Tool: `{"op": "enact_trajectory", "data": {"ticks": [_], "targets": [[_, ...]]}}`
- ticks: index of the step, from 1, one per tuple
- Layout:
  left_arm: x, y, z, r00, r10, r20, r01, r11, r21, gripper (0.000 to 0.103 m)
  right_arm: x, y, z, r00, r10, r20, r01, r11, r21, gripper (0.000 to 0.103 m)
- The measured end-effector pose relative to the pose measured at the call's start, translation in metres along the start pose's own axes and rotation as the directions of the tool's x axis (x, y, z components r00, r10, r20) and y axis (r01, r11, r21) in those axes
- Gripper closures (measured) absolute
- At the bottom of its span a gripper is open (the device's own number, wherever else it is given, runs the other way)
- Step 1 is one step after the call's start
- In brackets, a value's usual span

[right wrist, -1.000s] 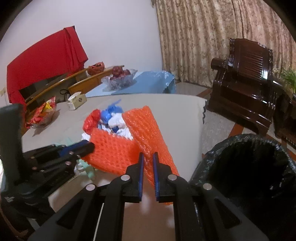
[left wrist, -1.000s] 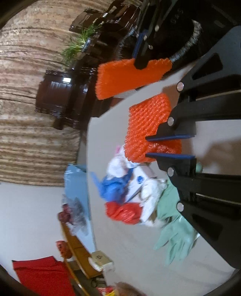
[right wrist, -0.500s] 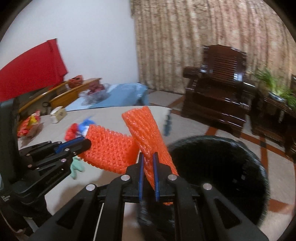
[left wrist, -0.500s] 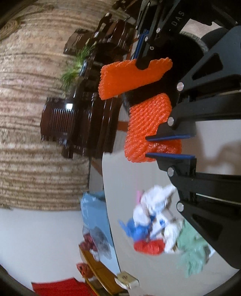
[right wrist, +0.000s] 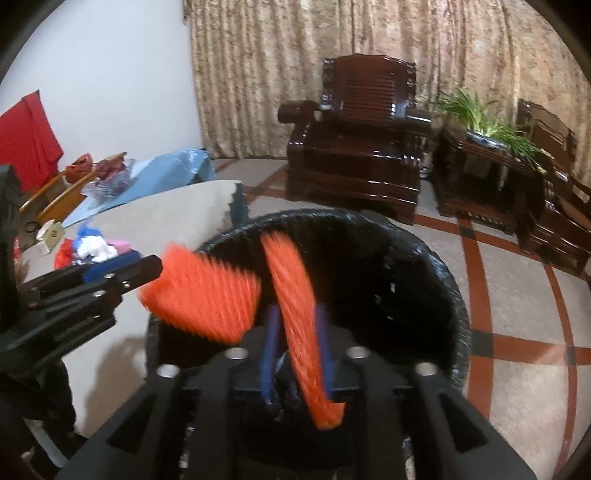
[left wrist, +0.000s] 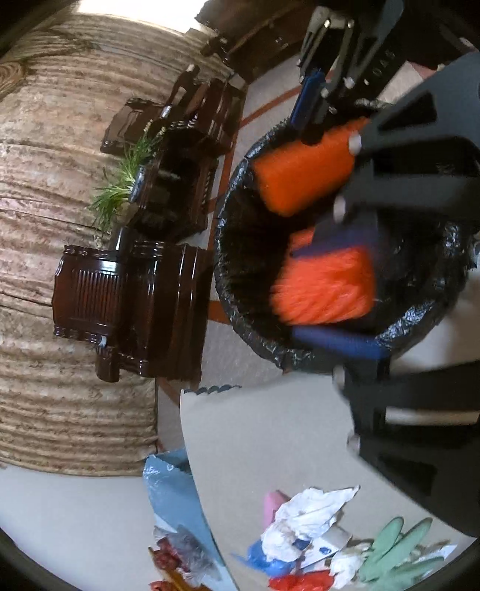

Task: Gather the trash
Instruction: 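Carry both orange foam nets over the black bin and open both tools, then grasp white tissue with the right tool while the left tool grasps tissue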

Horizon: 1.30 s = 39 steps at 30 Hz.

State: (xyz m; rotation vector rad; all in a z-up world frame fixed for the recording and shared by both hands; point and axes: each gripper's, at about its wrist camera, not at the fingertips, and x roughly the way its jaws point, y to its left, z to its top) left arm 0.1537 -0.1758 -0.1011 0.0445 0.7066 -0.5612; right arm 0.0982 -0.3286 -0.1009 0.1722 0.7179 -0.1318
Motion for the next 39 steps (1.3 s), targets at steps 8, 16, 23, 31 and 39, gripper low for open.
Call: {"op": "enact_trajectory", "data": {"ticks": [8, 16, 23, 31, 39], "targets": [[-0.029, 0.031, -0.007, 0.995, 0.087, 0.041, -0.085, 0.995, -0.045, 0.027, -0.014, 0.009, 0.003, 0.997, 0.003, 0.08, -0.007, 0.999, 0.046, 0.006], [-0.087, 0.1, -0.024, 0.957, 0.282, 0.074, -0.273, 0.956, -0.106, 0.019, -0.012, 0.079, 0.012, 0.982, 0.147, 0.117, -0.142, 0.989, -0.049, 0.006], [-0.132, 0.167, -0.048, 0.897, 0.439, 0.05, -0.424, 0.887, -0.182, 0.019, 0.003, 0.156, 0.012, 0.953, 0.281, 0.113, -0.26, 0.95, -0.174, 0.006], [-0.141, 0.215, -0.057, 0.855, 0.518, 0.034, -0.497, 0.835, -0.237, 0.02, 0.043, 0.224, 0.018, 0.929, 0.364, 0.067, -0.339, 0.91, -0.238, 0.009], [-0.116, 0.247, -0.055, 0.852, 0.524, -0.002, -0.506, 0.822, -0.26, 0.025, 0.103, 0.259, 0.024, 0.934, 0.358, -0.018, -0.351, 0.902, -0.25, 0.019]]}}
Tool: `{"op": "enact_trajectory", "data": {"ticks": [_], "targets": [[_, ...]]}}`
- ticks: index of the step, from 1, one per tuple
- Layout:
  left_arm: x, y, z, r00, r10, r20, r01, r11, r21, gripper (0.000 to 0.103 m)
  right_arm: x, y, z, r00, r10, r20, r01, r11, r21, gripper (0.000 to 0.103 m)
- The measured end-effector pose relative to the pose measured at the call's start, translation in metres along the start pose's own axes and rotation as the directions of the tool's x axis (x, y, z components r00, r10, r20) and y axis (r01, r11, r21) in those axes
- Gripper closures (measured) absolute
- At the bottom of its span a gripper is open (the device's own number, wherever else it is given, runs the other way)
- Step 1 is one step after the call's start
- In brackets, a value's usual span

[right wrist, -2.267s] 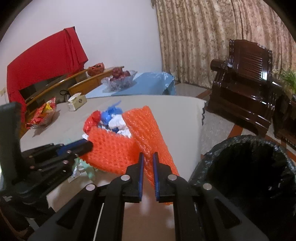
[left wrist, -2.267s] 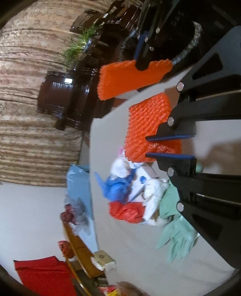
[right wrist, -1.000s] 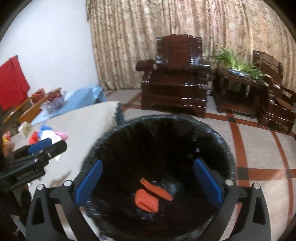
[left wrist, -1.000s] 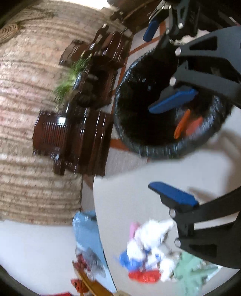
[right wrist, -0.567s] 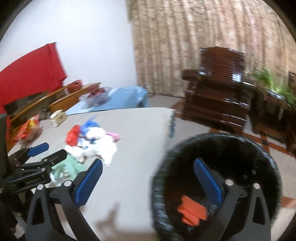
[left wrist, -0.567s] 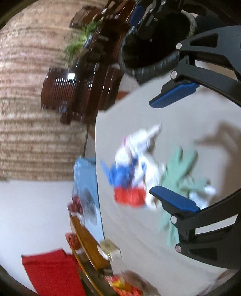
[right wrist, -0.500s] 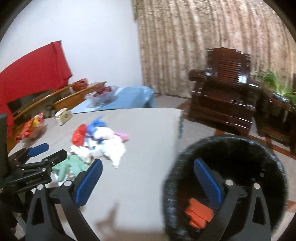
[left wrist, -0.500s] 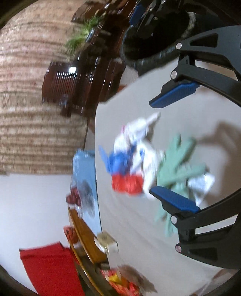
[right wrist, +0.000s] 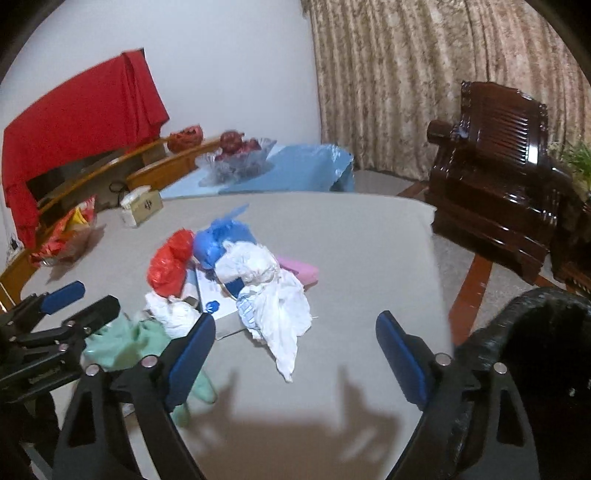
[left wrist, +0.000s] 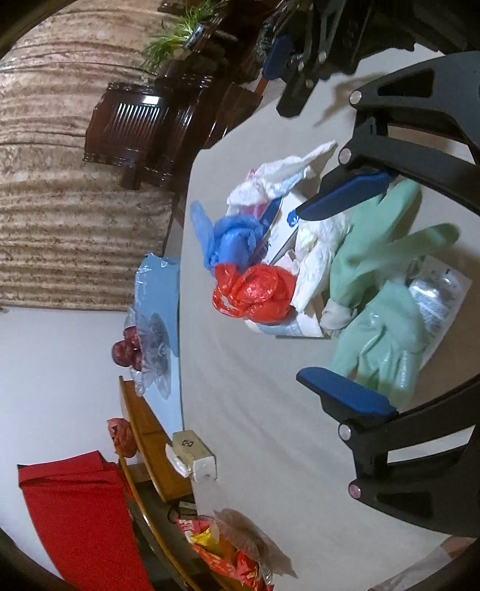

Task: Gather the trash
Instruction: 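Grasp white tissue with the right tool while the left tool grasps tissue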

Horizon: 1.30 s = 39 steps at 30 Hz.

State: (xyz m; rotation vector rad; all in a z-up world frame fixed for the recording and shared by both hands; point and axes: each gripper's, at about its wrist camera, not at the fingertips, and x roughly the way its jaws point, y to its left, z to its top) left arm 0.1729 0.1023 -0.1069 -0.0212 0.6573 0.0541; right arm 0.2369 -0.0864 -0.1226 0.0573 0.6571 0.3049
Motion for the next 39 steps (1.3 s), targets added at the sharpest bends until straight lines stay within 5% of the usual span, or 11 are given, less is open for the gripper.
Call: {"op": "enact_trajectory", "data": {"ticks": [7, 10, 15, 19, 29, 32, 33, 35, 39], "targets": [[0.02, 0.007, 0.001, 1.0, 0.003, -0.025, -0.004, 1.0, -0.022, 0.025, 0.048, 0.003, -0.002, 0.994, 0.023, -0.105, -0.025, 1.0, -0.015, 0.029], [0.024, 0.006, 0.002, 1.0, -0.005, -0.028, 0.005, 1.0, -0.021, 0.025, 0.061, 0.004, -0.003, 0.989, 0.042, -0.143, -0.045, 0.999, -0.015, 0.044], [0.03, 0.001, 0.002, 0.999, -0.021, -0.037, 0.021, 1.0, -0.017, 0.025, 0.067, -0.001, -0.006, 0.978, 0.11, -0.179, -0.113, 0.994, -0.002, 0.092], [0.03, -0.006, 0.001, 0.999, -0.035, -0.035, 0.035, 0.999, -0.007, 0.025, 0.054, -0.005, -0.007, 0.98, 0.116, -0.159, -0.119, 0.993, -0.008, 0.096], [0.048, -0.027, -0.002, 0.996, -0.055, -0.071, 0.057, 0.998, 0.021, 0.025, 0.02, -0.018, -0.006, 0.989, 0.089, -0.121, -0.087, 0.996, 0.015, 0.096], [0.058, -0.032, -0.004, 0.995, -0.048, -0.091, 0.052, 0.998, 0.04, 0.025, 0.024, -0.018, -0.004, 0.988, 0.098, -0.12, -0.098, 0.995, 0.01, 0.089], [0.062, -0.033, -0.005, 0.994, -0.051, -0.098, 0.056, 0.997, 0.045, 0.026, 0.027, -0.018, -0.003, 0.988, 0.101, -0.119, -0.101, 0.995, 0.007, 0.08], [0.071, -0.033, -0.007, 0.988, -0.076, -0.131, 0.082, 0.996, 0.044, 0.05, 0.035, -0.016, -0.001, 0.988, 0.1, -0.121, -0.1, 0.995, 0.003, 0.067], [0.074, -0.031, -0.007, 0.984, -0.116, -0.139, 0.122, 0.992, 0.033, 0.062, 0.051, -0.012, 0.001, 0.984, 0.107, -0.14, -0.109, 0.994, -0.006, 0.037]]}}
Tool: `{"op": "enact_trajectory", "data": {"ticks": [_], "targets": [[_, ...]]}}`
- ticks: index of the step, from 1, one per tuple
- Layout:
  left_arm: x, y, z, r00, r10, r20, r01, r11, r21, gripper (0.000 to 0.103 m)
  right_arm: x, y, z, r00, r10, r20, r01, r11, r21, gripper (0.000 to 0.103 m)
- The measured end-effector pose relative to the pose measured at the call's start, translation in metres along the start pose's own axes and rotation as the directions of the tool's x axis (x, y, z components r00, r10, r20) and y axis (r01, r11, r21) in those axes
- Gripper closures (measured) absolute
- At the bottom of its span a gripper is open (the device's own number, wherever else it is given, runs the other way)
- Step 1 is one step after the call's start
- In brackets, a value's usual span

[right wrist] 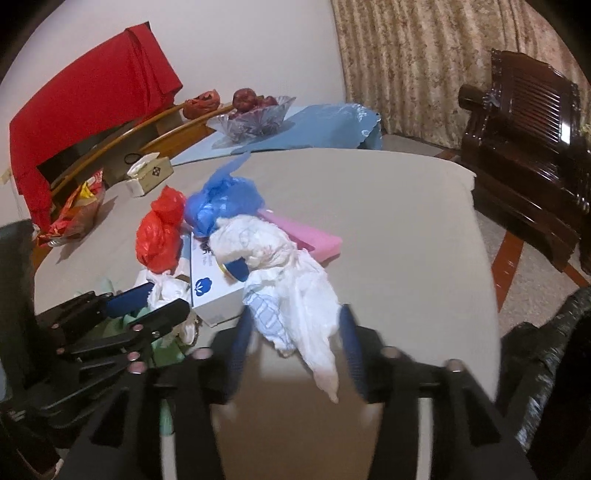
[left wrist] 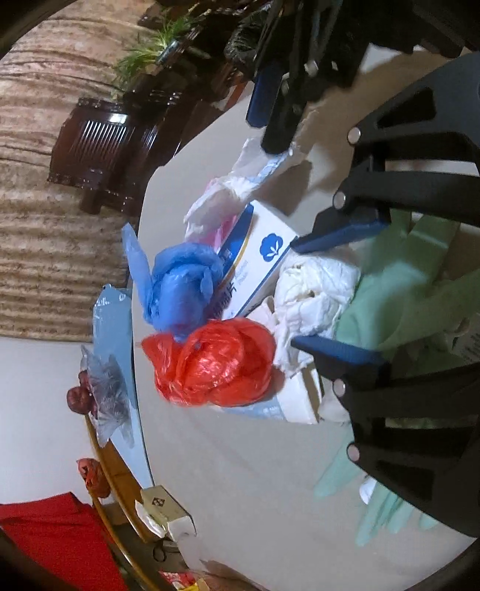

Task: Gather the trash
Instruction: 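Grasp white tissue with the right tool while the left tool grasps tissue, then carry both white tissues over the bin and open both tools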

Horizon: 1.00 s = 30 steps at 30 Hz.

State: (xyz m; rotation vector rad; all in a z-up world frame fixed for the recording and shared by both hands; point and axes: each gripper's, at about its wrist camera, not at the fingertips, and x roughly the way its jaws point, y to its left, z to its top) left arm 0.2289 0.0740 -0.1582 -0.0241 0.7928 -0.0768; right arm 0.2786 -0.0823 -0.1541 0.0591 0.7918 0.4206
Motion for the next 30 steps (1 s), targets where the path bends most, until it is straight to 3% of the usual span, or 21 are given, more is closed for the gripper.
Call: {"op": "enact_trajectory", "data": {"ticks": [4, 6, 7, 8, 9, 23, 30], "targets": [[-0.005, 0.002, -0.001, 1.0, -0.022, 0.01, 0.022, 1.0, -0.007, 0.074, 0.023, -0.001, 0.003, 0.999, -0.026, -0.038, 0.027, 1.0, 0.003, 0.037], [-0.011, 0.002, -0.001, 0.999, -0.037, 0.022, 0.037, 0.999, -0.013, 0.081, 0.03, -0.003, 0.004, 0.998, -0.012, -0.063, 0.013, 1.0, 0.016, 0.063], [-0.014, 0.002, -0.001, 0.999, -0.043, 0.027, 0.043, 0.999, -0.014, 0.088, 0.031, -0.004, 0.004, 0.997, 0.0, -0.071, 0.002, 1.0, 0.02, 0.08], [-0.017, 0.002, -0.001, 0.998, -0.051, 0.033, 0.051, 0.999, -0.014, 0.095, 0.032, -0.005, 0.003, 0.997, 0.01, -0.08, -0.008, 1.0, 0.026, 0.09], [-0.02, 0.002, -0.001, 0.998, -0.06, 0.037, 0.061, 0.998, -0.015, 0.1, 0.03, -0.005, 0.002, 0.997, 0.013, -0.076, -0.011, 1.0, 0.026, 0.091], [-0.055, -0.012, -0.004, 0.988, -0.132, 0.085, 0.134, 0.991, -0.009, 0.1, -0.05, -0.005, -0.012, 0.999, -0.001, 0.035, 0.0, 0.999, 0.036, 0.093], [-0.08, -0.034, 0.006, 0.973, -0.189, 0.134, 0.189, 0.982, 0.013, 0.1, -0.089, -0.011, -0.012, 0.996, -0.035, 0.085, 0.031, 0.999, 0.044, 0.093]]}}
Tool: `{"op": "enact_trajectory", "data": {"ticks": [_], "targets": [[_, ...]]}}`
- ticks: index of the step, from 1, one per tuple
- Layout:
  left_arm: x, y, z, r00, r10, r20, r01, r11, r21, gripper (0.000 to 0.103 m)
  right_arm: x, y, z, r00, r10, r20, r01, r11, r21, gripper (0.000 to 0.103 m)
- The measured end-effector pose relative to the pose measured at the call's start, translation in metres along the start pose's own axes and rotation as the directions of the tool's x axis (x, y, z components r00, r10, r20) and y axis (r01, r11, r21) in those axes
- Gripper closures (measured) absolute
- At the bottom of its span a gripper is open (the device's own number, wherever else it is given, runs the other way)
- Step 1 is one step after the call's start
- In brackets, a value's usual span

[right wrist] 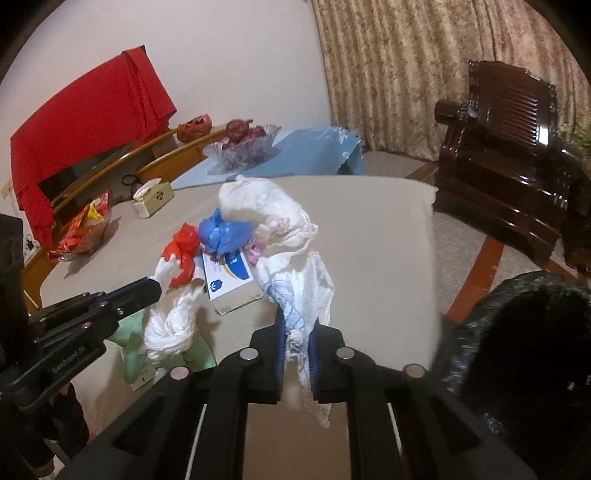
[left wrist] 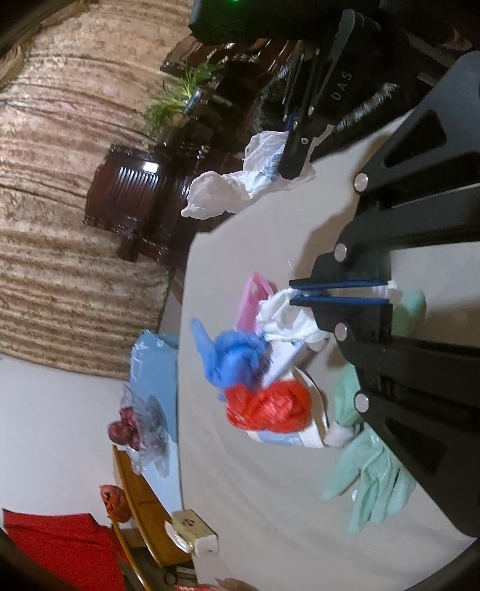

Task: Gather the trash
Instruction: 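Carry both white tissues over the bin and open both tools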

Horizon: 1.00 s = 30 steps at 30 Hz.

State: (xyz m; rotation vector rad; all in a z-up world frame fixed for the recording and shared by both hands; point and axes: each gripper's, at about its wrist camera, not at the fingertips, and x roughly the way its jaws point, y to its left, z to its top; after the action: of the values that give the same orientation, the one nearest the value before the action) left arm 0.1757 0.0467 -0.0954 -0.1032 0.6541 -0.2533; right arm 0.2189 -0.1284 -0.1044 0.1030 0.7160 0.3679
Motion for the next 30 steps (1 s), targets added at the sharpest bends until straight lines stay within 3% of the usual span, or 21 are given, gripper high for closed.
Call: {"op": "enact_trajectory", "data": {"ticks": [16, 30], "targets": [[-0.011, -0.09, 0.011, 0.988, -0.155, 0.021, 0.152, 0.984, 0.097, 0.1, -0.085, -0.046, -0.009, 0.988, -0.129, 0.081, 0.124, 0.99, 0.065, 0.093], [0.037, -0.199, -0.009, 0.946, -0.31, -0.099, 0.324, 0.927, 0.19, 0.1, -0.144, -0.134, -0.059, 0.938, -0.347, 0.028, 0.333, 0.917, 0.22, 0.093]]}}
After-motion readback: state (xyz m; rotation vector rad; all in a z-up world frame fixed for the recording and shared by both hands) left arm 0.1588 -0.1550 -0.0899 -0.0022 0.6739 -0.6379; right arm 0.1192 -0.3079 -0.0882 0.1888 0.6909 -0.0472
